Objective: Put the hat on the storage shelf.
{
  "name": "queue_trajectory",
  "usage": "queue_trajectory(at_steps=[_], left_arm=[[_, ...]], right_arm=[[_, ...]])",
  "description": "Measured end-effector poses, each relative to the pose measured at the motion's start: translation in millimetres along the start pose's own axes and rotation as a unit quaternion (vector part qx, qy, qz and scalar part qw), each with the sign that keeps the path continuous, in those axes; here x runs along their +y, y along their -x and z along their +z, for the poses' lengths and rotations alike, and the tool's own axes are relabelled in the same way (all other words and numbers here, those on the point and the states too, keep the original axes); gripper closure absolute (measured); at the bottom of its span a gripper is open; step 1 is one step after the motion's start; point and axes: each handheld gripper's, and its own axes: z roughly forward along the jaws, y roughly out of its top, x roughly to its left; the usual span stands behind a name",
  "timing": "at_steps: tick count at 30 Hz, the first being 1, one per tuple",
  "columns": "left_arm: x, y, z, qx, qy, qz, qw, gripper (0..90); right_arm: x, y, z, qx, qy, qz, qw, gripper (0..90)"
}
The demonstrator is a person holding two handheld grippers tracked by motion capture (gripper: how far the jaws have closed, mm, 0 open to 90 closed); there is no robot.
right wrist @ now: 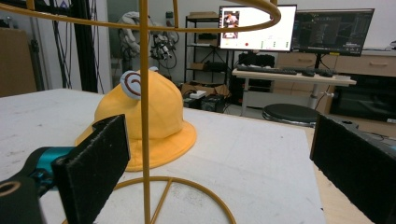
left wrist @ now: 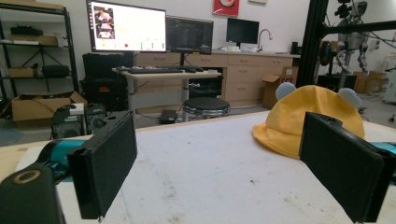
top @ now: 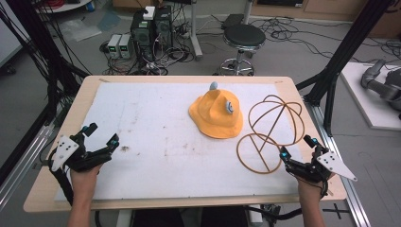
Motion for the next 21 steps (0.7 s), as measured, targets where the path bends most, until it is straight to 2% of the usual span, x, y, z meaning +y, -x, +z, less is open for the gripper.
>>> queue_trajectory(at_steps=[4,9,18,21], left_arm=[[0.2,2.8,5.3,0.000,-0.004,0.004,1.0000,11.9],[2.7,9.4,10.1,-0.006,-0.009,0.010,0.9999,12.0],[6.5,20.9,27.8,-0.033,-0.021,0.006,0.9992,11.9],[10.5,26.9,33.8,-0.041,-0.027,0.015,0.9987,11.9]], right_arm=[[-0.6,0.1,0.7,0.003,-0.003,-0.013,0.9999,4.4],[0.7,-0.1,-0.9,0.003,0.000,-0.011,0.9999,4.4],[1.8,-2.0,-1.8,0.004,-0.001,-0.014,0.9999,4.5],[1.5,-2.5,-1.1,0.005,-0.006,-0.020,0.9998,4.4]])
